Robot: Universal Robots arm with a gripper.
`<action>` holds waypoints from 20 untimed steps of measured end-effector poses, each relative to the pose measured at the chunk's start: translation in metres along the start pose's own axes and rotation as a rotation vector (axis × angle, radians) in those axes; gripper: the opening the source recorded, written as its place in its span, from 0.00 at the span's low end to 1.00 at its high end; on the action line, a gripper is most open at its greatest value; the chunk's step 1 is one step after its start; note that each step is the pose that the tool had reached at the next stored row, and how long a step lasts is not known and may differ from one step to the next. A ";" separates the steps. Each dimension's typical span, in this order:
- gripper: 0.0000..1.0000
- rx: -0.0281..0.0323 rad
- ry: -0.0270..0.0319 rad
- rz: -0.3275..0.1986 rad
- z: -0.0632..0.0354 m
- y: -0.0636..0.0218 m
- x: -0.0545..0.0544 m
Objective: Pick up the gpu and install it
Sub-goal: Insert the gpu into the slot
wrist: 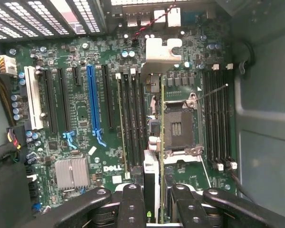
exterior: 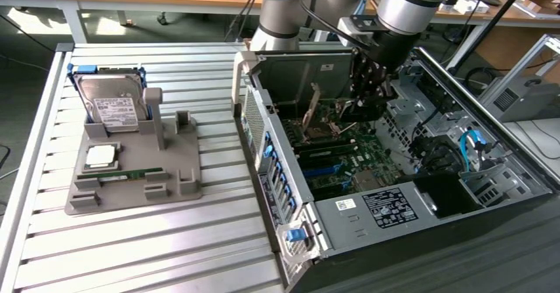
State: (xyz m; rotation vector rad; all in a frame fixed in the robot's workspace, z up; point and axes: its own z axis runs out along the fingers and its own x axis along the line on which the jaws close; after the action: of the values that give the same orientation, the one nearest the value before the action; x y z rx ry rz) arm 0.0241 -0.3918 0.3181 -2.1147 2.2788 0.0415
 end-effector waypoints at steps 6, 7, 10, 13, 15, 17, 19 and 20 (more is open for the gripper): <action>0.27 -0.0013 -0.0001 -0.032 0.0000 0.0000 0.000; 0.27 -0.0016 -0.0001 -0.037 0.0000 0.0000 0.000; 0.27 -0.0025 -0.0001 -0.059 0.0000 0.0000 0.000; 0.27 -0.0035 -0.0001 -0.083 0.0000 0.0000 0.000; 0.27 -0.0040 -0.0002 -0.094 0.0000 0.0000 0.000; 0.27 -0.0045 -0.0002 -0.107 0.0000 0.0000 0.000; 0.27 -0.0049 -0.0002 -0.117 0.0000 0.0000 0.000; 0.27 -0.0052 -0.0003 -0.123 0.0000 0.0000 0.000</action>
State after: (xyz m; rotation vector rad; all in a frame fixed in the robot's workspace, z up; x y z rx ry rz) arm 0.0241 -0.3918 0.3181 -2.2522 2.1456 0.0445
